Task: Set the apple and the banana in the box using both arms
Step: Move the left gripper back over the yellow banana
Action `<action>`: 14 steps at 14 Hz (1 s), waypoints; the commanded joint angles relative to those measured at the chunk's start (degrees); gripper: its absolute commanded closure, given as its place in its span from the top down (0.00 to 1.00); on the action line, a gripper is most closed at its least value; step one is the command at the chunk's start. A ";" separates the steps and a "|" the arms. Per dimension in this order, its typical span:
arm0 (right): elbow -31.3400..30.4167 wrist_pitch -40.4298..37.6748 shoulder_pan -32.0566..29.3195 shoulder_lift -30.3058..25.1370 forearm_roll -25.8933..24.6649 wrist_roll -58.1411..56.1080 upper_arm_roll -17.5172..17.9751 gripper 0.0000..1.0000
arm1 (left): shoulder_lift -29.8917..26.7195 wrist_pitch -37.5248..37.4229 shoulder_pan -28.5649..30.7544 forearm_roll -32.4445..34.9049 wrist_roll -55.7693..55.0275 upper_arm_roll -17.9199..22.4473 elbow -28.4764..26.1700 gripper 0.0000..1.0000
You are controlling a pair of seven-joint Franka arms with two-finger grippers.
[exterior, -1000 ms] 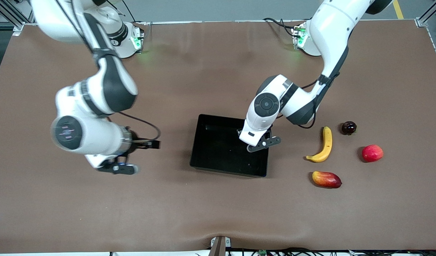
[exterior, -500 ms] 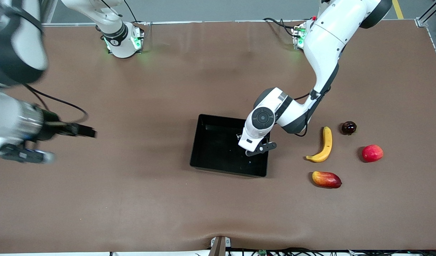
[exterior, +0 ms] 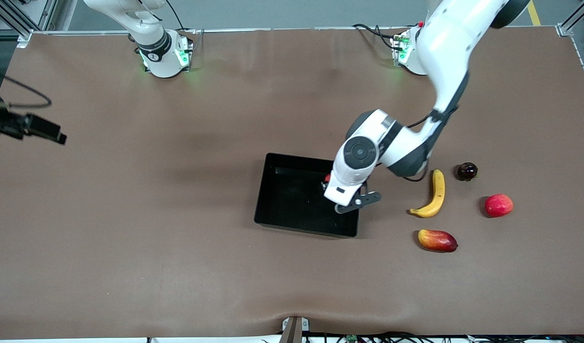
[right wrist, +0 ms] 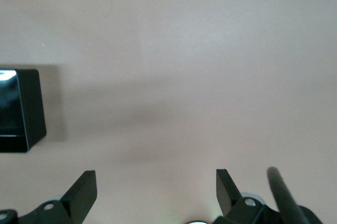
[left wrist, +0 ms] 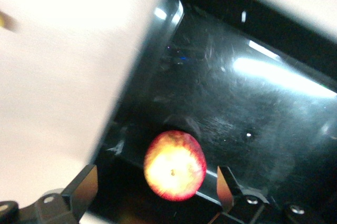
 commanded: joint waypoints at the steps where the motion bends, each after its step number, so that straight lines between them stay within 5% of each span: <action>1: -12.88 1.83 -1.67 -10.05 -1.73 -2.70 0.15 1.00 | -4.61 -6.52 4.73 1.15 4.31 0.04 3.35 1.00; 8: -15.99 5.07 -5.37 -12.10 -1.99 -6.56 0.59 1.00 | -7.70 -7.49 19.51 7.02 35.42 -0.31 -3.93 1.00; 12: -12.82 6.40 -5.37 -10.69 -2.70 -6.57 0.24 1.00 | -7.70 10.48 31.63 7.03 49.14 -2.95 -17.98 1.00; 14: -12.82 6.23 -5.28 -10.95 -2.79 -6.57 0.24 1.00 | -6.47 15.70 32.53 6.95 50.04 -3.13 -22.21 0.98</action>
